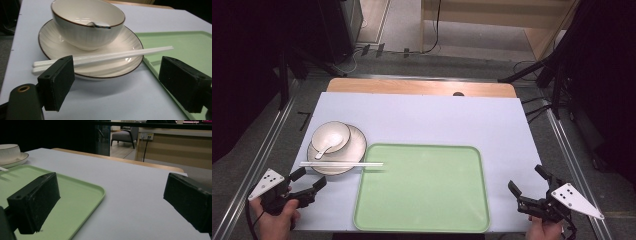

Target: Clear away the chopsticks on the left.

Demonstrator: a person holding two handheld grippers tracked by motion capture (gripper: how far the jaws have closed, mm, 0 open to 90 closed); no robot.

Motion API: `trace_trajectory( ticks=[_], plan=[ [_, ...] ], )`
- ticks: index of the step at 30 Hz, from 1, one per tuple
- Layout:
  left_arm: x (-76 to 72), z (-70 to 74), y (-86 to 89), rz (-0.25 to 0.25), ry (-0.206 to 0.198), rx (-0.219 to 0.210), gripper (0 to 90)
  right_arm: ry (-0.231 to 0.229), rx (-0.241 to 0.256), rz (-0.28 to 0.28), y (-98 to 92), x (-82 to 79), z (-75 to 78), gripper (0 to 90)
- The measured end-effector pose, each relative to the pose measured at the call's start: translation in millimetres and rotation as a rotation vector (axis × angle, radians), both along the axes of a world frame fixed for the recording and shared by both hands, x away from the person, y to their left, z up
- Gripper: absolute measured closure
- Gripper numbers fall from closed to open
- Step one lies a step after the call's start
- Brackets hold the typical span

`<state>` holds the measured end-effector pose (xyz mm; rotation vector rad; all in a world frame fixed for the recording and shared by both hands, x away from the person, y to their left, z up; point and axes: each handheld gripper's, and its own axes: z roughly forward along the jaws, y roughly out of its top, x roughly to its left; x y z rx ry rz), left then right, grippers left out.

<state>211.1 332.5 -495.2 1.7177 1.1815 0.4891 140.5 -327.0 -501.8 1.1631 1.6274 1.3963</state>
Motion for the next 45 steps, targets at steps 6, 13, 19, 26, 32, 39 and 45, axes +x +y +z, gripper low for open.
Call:
trace_trajectory(
  ticks=[6,13,19,26,32,39,45],
  plan=[
    [-0.1,6.9,-15.5,-0.100,0.021,-0.022,71.6,0.001,0.011,0.000,-0.8,-0.2,-1.7,0.5],
    [11.3,6.0,-37.8,-0.176,0.100,-0.007,90.0,-0.002,-0.001,0.004,3.7,0.4,-0.7,0.5],
    [27.4,4.2,-55.3,-0.161,0.142,0.061,90.0,0.001,-0.010,0.008,7.6,1.7,-0.4,0.5],
    [52.9,-0.8,-68.9,-0.137,0.198,0.129,90.0,0.012,-0.012,0.018,9.4,2.8,-2.0,0.5],
    [64.5,-3.8,-72.4,-0.129,0.216,0.126,90.0,0.019,-0.018,0.020,10.2,3.7,-2.6,0.5],
    [76.0,-6.0,-80.8,-0.118,0.215,0.153,90.0,0.023,-0.017,0.017,10.3,4.3,-3.2,0.5],
    [87.3,-8.5,-89.5,-0.091,0.202,0.212,90.0,0.029,-0.023,0.016,10.8,4.1,-3.4,0.5]
  ],
)
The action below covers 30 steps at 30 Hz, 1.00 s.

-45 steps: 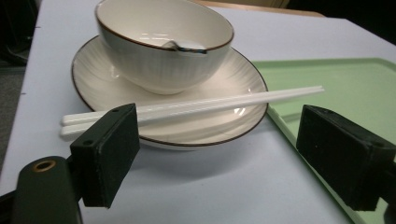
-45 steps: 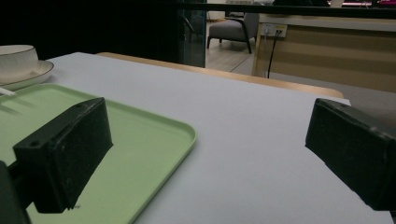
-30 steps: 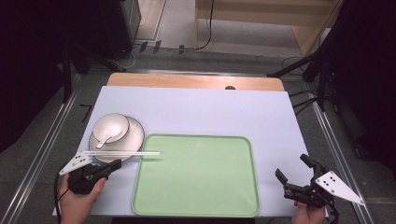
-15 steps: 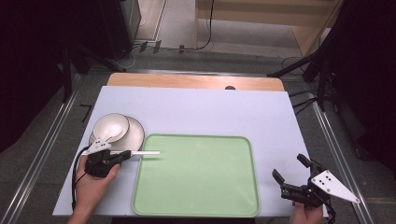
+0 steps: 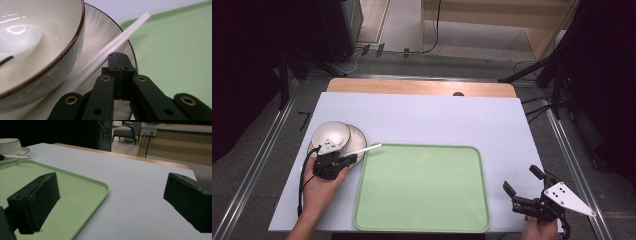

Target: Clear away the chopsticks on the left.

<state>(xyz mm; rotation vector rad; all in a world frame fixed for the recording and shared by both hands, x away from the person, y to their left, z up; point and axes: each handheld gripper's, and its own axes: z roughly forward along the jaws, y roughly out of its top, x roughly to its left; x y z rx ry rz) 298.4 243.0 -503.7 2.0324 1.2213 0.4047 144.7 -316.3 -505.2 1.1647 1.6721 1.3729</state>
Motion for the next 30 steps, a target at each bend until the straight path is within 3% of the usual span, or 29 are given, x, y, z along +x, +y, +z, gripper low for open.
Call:
trace_trajectory(
  ticks=[5,17,19,20,23,30],
  plan=[
    [5.2,0.4,-4.0,0.024,-0.012,0.012,90.0,0.000,-0.004,0.000,0.0,-0.2,-0.2,0.5],
    [11.4,-4.6,-13.9,0.023,-0.045,0.077,90.0,0.005,-0.009,0.002,0.8,-0.7,-0.8,0.5],
    [9.2,-2.7,-11.7,0.014,-0.049,0.074,90.0,0.006,-0.007,0.002,0.6,-1.1,-0.6,0.5],
    [7.3,-1.2,-9.9,0.010,-0.053,0.056,82.5,0.005,-0.006,0.004,-0.1,-0.9,-0.6,0.5],
    [-0.1,4.9,-2.8,0.002,-0.061,0.025,77.0,0.010,-0.007,0.001,-1.2,-0.4,-1.0,0.5],
    [-15.8,15.6,18.5,-0.028,-0.062,-0.027,71.2,0.010,-0.011,0.010,0.4,-0.1,-0.4,0.5]
  ],
)
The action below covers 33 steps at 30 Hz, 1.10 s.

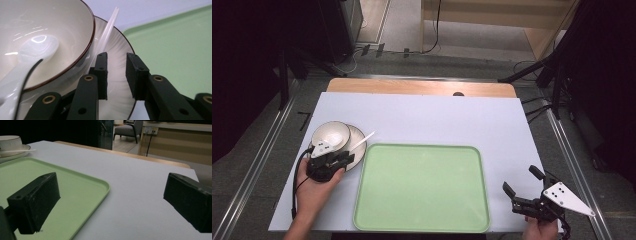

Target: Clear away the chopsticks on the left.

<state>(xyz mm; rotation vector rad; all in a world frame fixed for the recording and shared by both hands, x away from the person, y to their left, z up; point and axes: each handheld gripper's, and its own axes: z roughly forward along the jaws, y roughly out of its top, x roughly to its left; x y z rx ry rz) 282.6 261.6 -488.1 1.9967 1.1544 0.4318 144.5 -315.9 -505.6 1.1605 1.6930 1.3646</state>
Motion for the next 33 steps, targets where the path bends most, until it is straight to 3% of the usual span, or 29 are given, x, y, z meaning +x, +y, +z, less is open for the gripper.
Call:
trace_trajectory(
  ticks=[7,11,15,21,27,33],
  plan=[
    [-11.8,8.4,23.2,-0.035,-0.014,-0.014,71.4,0.002,0.001,-0.001,-0.4,1.1,-0.3,0.5],
    [-14.0,9.2,33.2,-0.059,-0.014,0.005,74.2,0.005,0.001,0.000,-0.1,1.2,-0.4,0.5],
    [-13.2,8.6,40.1,-0.050,-0.005,0.024,76.4,0.007,-0.002,0.000,0.1,2.6,-0.9,0.5],
    [-10.8,3.9,41.4,-0.038,0.014,0.065,78.2,0.010,-0.008,0.005,2.0,3.8,-1.3,0.5],
    [-10.3,3.2,39.7,-0.043,0.018,0.067,78.5,0.011,-0.008,0.005,1.7,3.8,-1.5,0.5],
    [-7.8,-2.0,33.5,-0.059,0.038,0.098,79.8,0.013,-0.009,0.006,1.7,4.2,-1.7,0.5]
  ],
)
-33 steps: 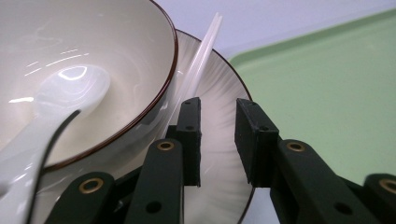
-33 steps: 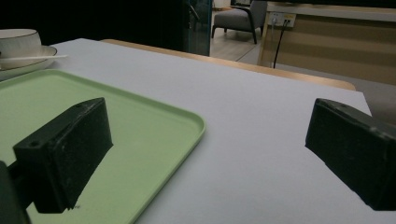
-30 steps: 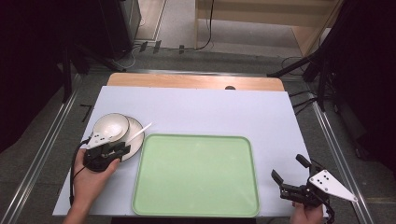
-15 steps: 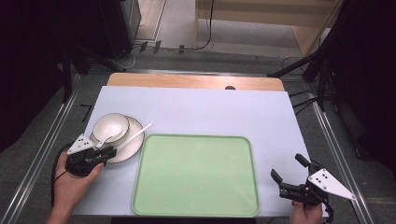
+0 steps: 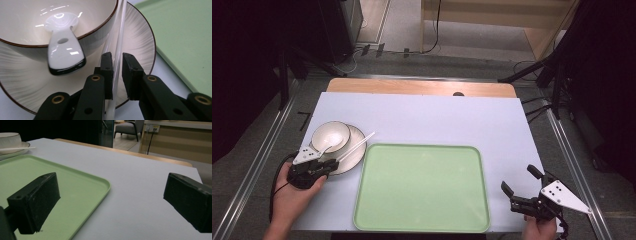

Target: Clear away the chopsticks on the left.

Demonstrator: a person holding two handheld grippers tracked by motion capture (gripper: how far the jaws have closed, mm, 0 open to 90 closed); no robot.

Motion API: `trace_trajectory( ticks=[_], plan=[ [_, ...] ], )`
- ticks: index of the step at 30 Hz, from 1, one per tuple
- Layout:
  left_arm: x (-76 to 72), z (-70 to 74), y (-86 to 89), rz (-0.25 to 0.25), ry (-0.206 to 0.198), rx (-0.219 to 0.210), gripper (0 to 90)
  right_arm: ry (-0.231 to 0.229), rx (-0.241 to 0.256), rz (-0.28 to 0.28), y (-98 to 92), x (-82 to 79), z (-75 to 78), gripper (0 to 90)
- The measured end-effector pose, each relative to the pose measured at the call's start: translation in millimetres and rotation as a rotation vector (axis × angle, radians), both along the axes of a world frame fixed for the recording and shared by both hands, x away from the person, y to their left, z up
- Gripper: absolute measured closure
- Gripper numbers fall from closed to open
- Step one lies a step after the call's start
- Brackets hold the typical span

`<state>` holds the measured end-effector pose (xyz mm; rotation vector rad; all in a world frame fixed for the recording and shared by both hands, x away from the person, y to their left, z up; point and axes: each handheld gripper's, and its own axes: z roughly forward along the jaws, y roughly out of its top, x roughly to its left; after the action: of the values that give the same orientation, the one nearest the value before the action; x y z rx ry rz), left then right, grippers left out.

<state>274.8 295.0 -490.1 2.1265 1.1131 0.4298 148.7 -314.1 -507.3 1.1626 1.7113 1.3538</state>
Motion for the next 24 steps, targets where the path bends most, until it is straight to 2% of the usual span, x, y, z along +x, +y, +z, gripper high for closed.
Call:
trace_trajectory(
  ticks=[14,24],
  plan=[
    [5.8,-8.1,-9.0,-0.043,0.037,0.019,83.5,0.008,-0.002,0.003,1.1,0.6,-0.2,0.5],
    [5.1,-7.1,-11.2,-0.047,0.037,0.033,84.6,0.006,-0.004,0.001,0.2,0.6,-0.3,0.5]
  ],
)
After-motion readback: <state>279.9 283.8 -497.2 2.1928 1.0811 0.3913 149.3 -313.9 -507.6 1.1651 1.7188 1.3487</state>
